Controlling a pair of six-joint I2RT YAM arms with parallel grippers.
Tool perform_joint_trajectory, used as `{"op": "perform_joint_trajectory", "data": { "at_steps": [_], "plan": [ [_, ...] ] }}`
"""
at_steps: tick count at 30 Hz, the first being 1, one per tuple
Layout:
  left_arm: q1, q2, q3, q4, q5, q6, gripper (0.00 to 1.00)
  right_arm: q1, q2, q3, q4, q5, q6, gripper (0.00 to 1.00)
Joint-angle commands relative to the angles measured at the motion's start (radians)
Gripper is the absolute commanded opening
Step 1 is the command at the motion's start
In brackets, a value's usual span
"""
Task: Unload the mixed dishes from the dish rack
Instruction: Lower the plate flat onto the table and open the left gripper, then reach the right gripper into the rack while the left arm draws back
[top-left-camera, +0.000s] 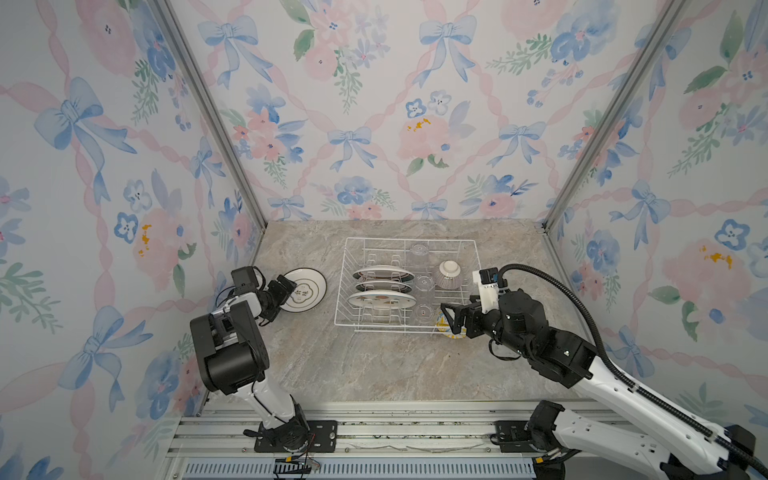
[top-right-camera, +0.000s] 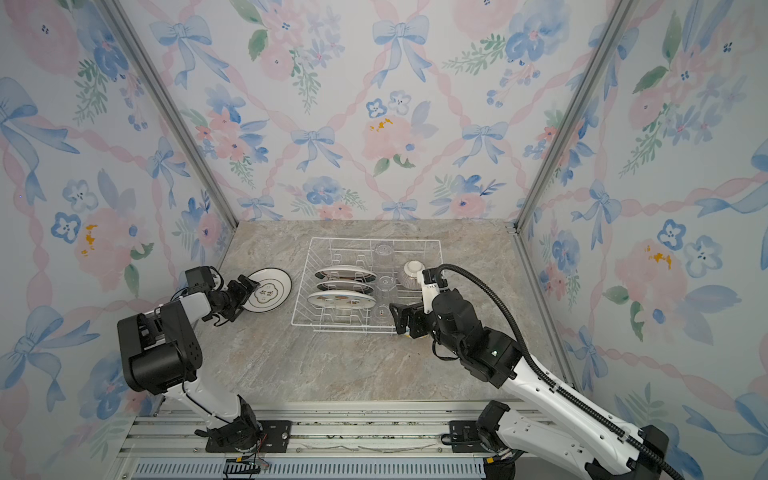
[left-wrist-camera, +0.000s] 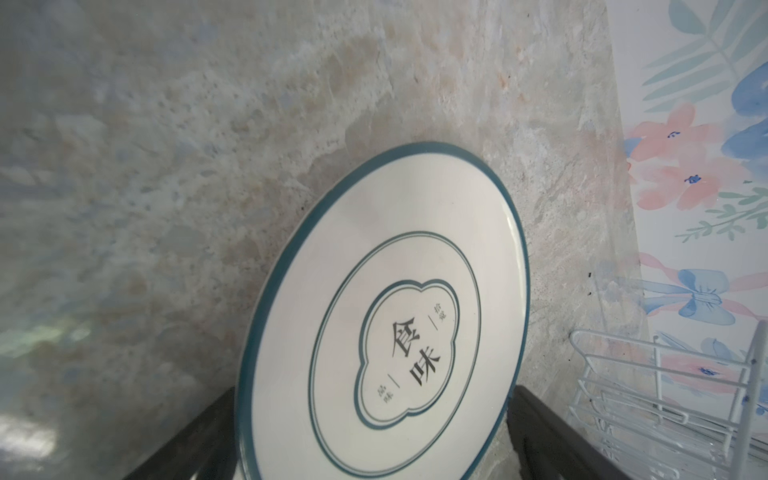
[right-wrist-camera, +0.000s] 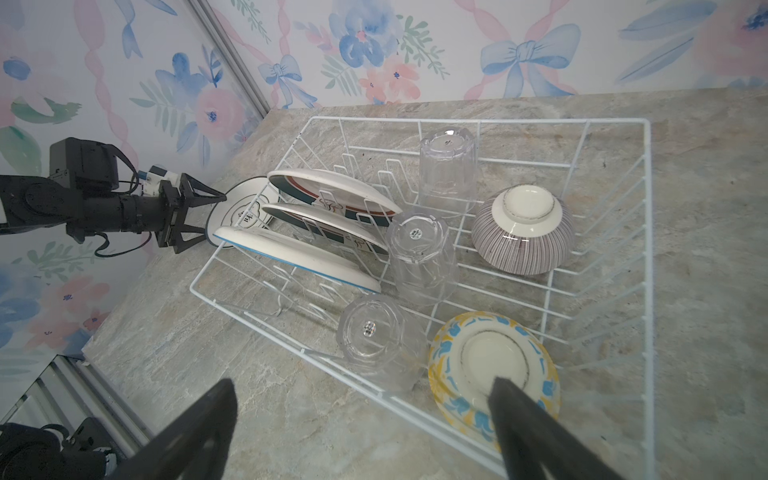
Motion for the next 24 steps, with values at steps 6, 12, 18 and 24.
{"op": "perform_joint_trajectory", "data": {
  "at_steps": [6,12,18,24],
  "plan": [
    [-0.005,-0.143,0.000,-0.147,-0.075,0.075,0.98,0.018,-0.004,-0.030,-0.001,0.009,-0.004,0.97],
    [-0.006,-0.324,-0.052,-0.145,-0.029,0.065,0.98,0.025,0.038,-0.002,-0.027,-0.007,-0.056,0.97],
    [-0.069,-0.562,-0.137,-0.144,-0.022,0.069,0.98,0.033,0.168,0.093,-0.086,-0.035,-0.163,0.97],
    [-0.165,-0.830,-0.278,-0.145,-0.002,0.097,0.98,0.064,0.346,0.210,-0.094,-0.097,-0.291,0.97]
  ]
}}
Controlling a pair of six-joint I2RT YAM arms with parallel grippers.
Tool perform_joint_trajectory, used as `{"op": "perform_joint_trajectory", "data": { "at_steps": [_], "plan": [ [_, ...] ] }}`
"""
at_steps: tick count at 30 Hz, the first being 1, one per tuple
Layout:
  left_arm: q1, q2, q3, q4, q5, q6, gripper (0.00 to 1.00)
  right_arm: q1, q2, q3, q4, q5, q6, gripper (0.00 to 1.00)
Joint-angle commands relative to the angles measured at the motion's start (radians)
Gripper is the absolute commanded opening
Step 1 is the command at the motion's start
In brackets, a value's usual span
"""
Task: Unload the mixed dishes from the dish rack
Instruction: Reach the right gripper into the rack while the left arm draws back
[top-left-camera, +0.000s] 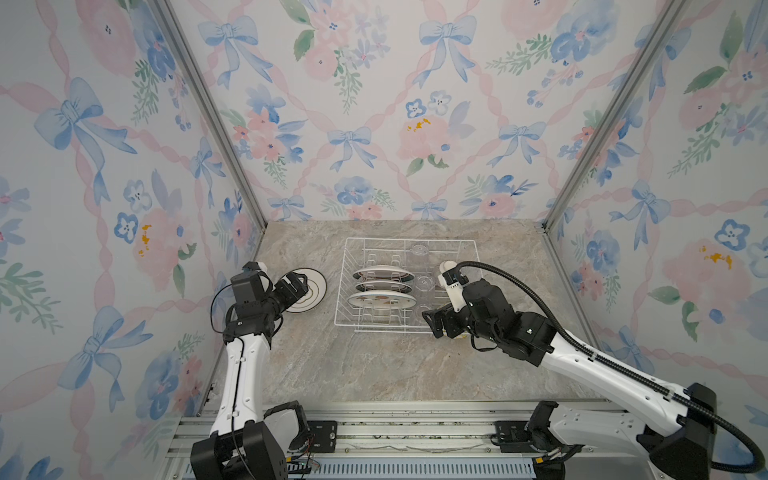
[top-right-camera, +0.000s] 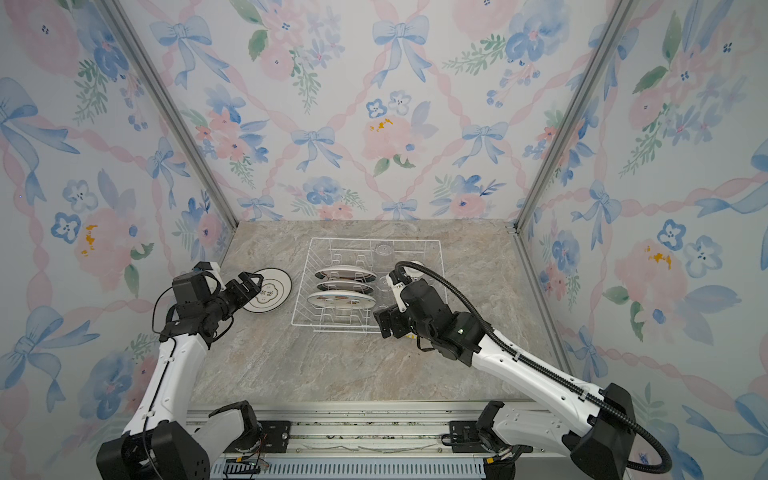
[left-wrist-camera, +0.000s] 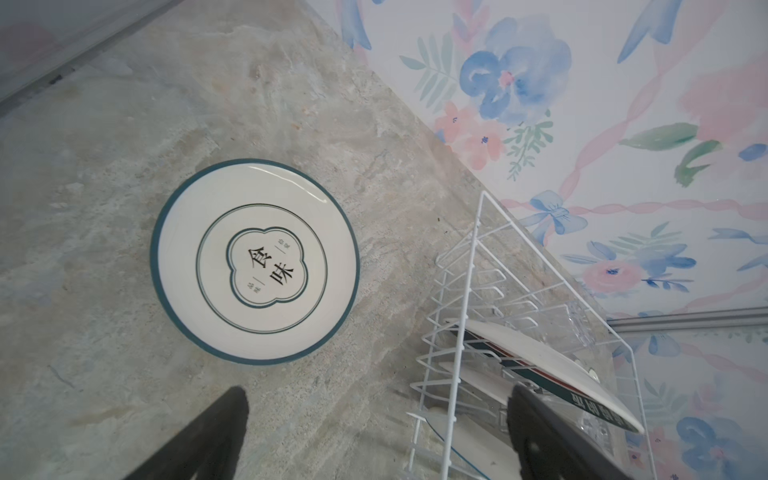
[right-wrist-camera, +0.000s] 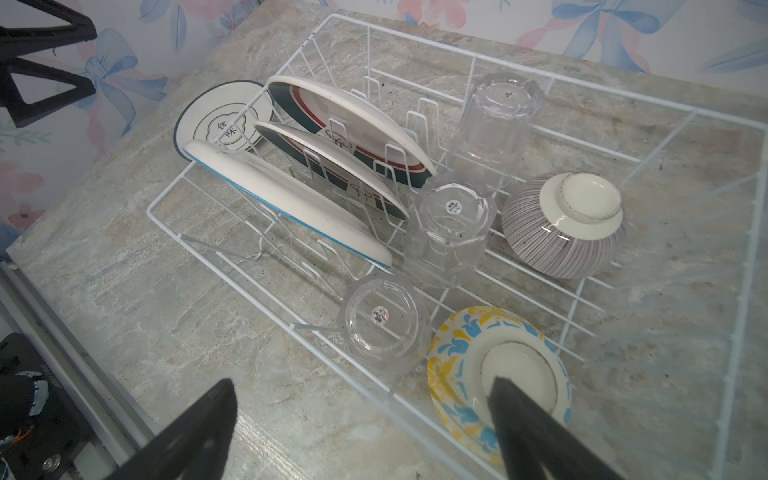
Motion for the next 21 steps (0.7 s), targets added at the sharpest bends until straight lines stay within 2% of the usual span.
{"op": "perform_joint_trajectory", "data": {
  "at_steps": [1,4,8,15,21],
  "plan": [
    [-0.012,-0.131,-0.082,-0.021,0.042,0.044,0.98,0.022,0.084,0.085,-0.041,-0.049,-0.124,0.97],
    [-0.012,-0.273,-0.129,-0.033,0.091,0.055,0.98,0.028,0.185,0.181,-0.104,-0.068,-0.185,0.99],
    [-0.012,-0.400,-0.150,-0.070,0.158,0.050,0.98,0.034,0.270,0.248,-0.094,-0.052,-0.219,0.92],
    [-0.012,-0.457,-0.183,-0.072,0.342,-0.023,0.98,0.035,0.359,0.328,-0.092,-0.085,-0.292,0.81],
    [-0.013,-0.522,-0.204,-0.072,0.362,-0.044,0.98,0.032,0.429,0.402,-0.129,-0.115,-0.341,0.71]
  ]
}}
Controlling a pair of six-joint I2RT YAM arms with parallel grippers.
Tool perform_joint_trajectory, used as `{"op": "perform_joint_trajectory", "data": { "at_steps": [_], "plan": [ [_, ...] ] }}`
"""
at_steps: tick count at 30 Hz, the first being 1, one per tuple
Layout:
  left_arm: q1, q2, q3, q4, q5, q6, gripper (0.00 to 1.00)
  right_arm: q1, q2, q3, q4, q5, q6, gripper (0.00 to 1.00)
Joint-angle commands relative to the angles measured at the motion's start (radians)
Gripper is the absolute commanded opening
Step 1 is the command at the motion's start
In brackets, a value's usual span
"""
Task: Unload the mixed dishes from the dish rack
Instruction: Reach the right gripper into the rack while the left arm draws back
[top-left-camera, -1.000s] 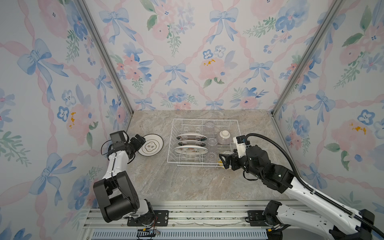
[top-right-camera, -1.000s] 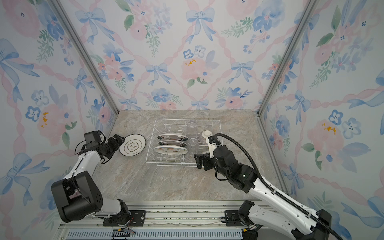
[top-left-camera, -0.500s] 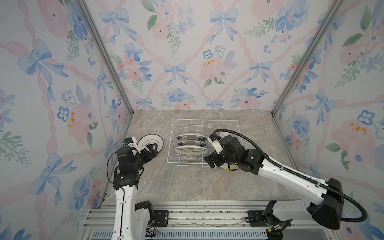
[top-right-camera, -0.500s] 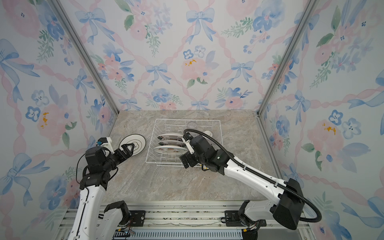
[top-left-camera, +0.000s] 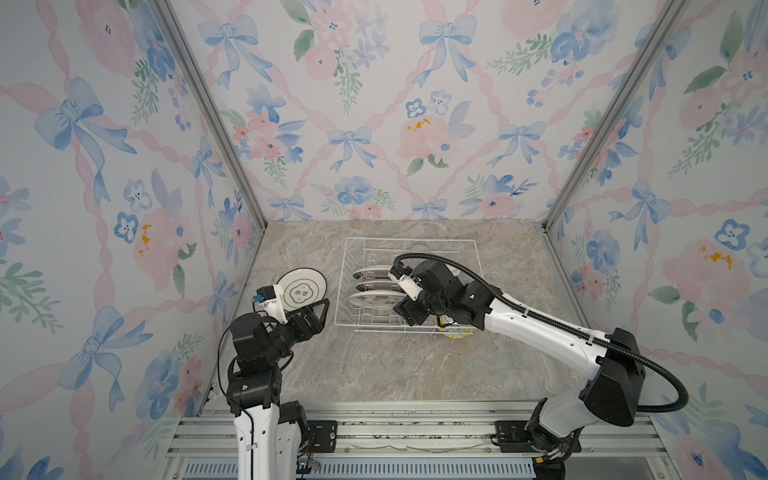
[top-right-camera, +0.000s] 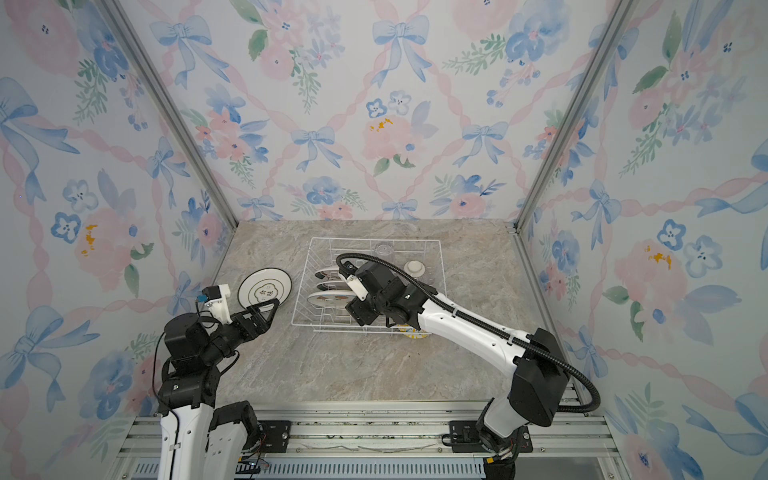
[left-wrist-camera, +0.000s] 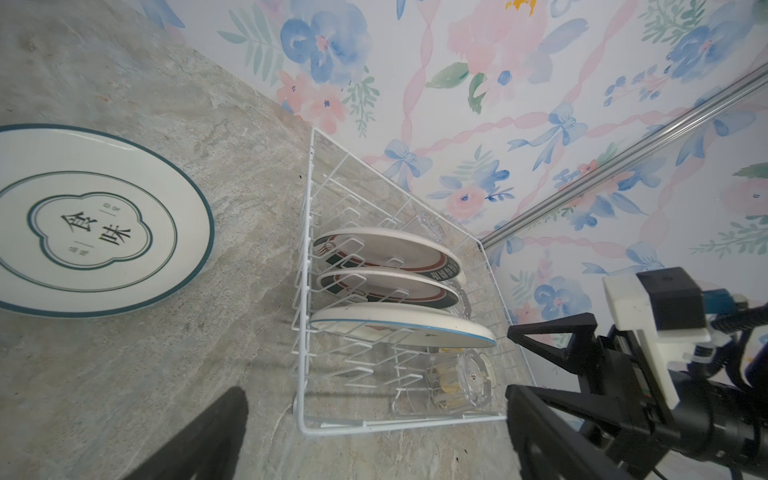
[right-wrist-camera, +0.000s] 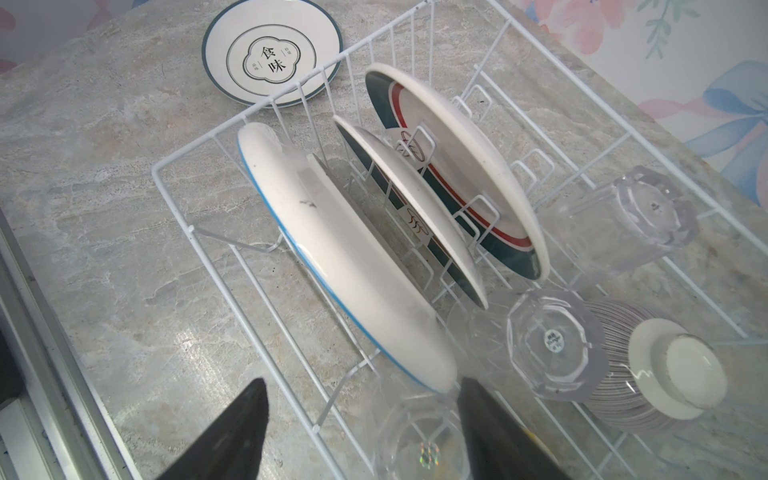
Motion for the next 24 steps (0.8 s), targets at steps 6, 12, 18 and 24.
{"op": "perform_joint_trajectory", "data": {
  "at_steps": [6,12,18,24],
  "plan": [
    [-0.019,-0.037,-0.037,-0.010,0.063,-0.033,0.98,0.010,0.103,0.106,-0.099,-0.055,-0.068,0.62],
    [-0.024,-0.044,-0.037,-0.010,0.067,-0.018,0.98,0.018,0.139,0.126,-0.132,-0.053,-0.074,0.61],
    [-0.031,-0.036,-0.034,-0.010,0.081,-0.004,0.98,0.033,0.181,0.162,-0.166,-0.012,-0.081,0.60],
    [-0.049,-0.033,-0.039,-0.010,0.069,0.000,0.98,0.063,0.234,0.212,-0.193,0.061,-0.108,0.60]
  ]
}}
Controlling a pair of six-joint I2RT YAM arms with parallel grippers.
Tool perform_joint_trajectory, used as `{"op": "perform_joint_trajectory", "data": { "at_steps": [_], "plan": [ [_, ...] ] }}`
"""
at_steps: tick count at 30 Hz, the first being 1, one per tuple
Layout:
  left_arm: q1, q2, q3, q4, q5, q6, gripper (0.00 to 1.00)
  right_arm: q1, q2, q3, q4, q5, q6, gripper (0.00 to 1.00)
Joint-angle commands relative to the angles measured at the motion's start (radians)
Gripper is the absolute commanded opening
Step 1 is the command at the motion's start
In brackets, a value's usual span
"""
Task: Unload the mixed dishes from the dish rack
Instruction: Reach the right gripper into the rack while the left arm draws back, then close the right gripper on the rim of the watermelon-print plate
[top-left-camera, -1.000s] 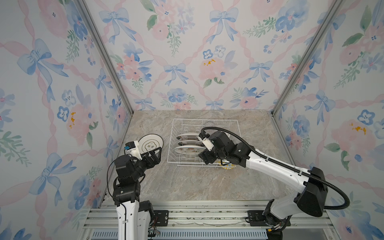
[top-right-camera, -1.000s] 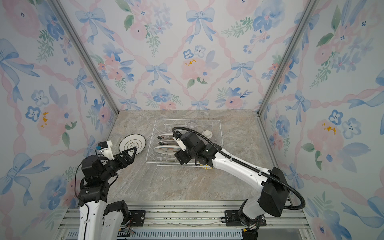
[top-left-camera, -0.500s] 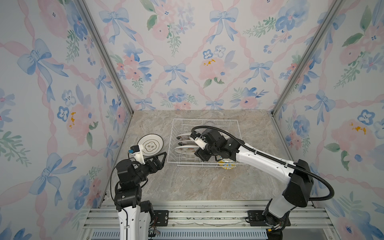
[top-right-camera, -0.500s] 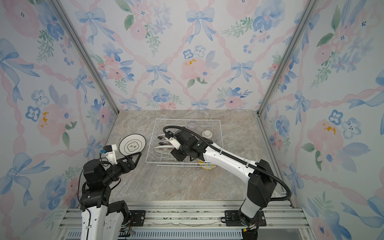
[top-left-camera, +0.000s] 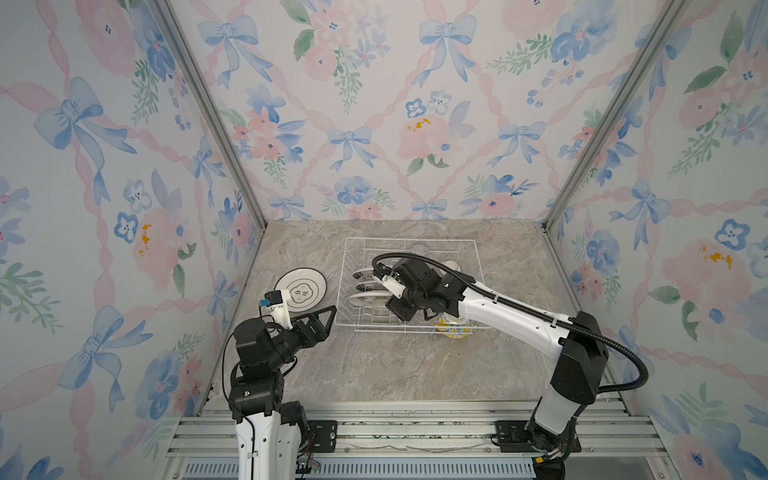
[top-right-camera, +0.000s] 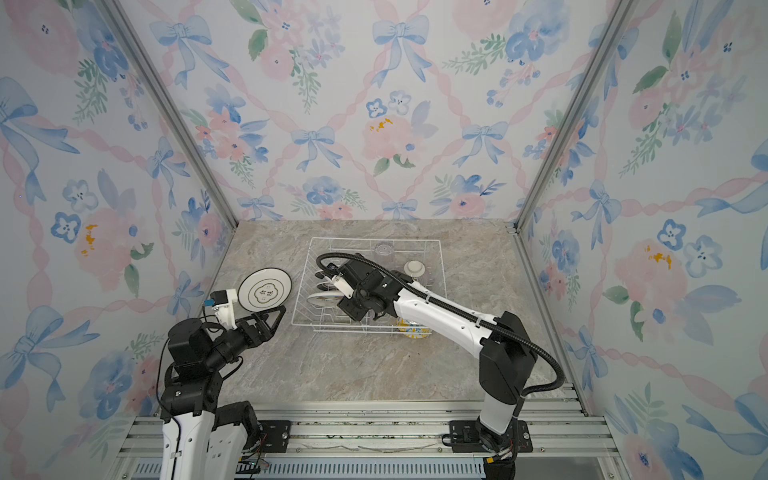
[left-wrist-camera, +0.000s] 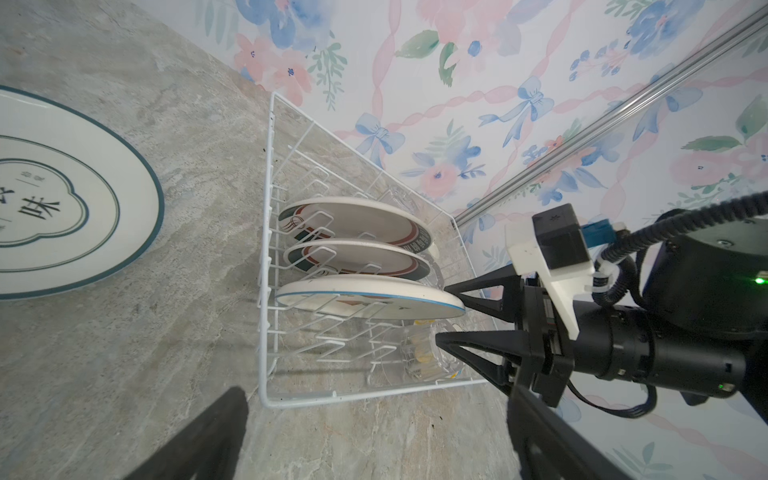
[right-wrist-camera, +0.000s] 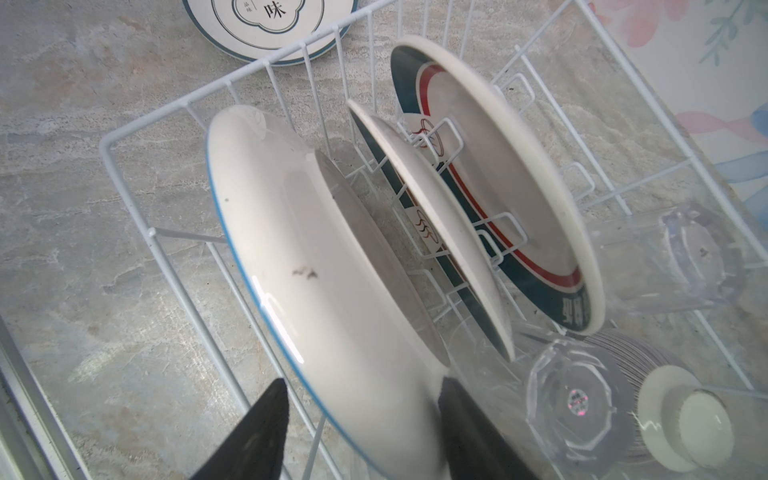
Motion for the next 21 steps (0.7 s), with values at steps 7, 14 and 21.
{"op": "perform_joint_trajectory", "data": {
  "at_steps": [7,14,21],
  "plan": [
    [-0.011,0.026,-0.007,0.000,0.014,0.028,0.98,0.059,0.090,0.046,-0.073,0.067,-0.052,0.56],
    [-0.010,0.030,-0.009,0.001,0.011,0.028,0.98,0.069,0.093,0.042,-0.059,0.088,-0.066,0.51],
    [-0.012,0.036,-0.011,0.000,0.004,0.028,0.98,0.074,0.081,0.041,-0.051,0.110,-0.075,0.45]
  ]
}}
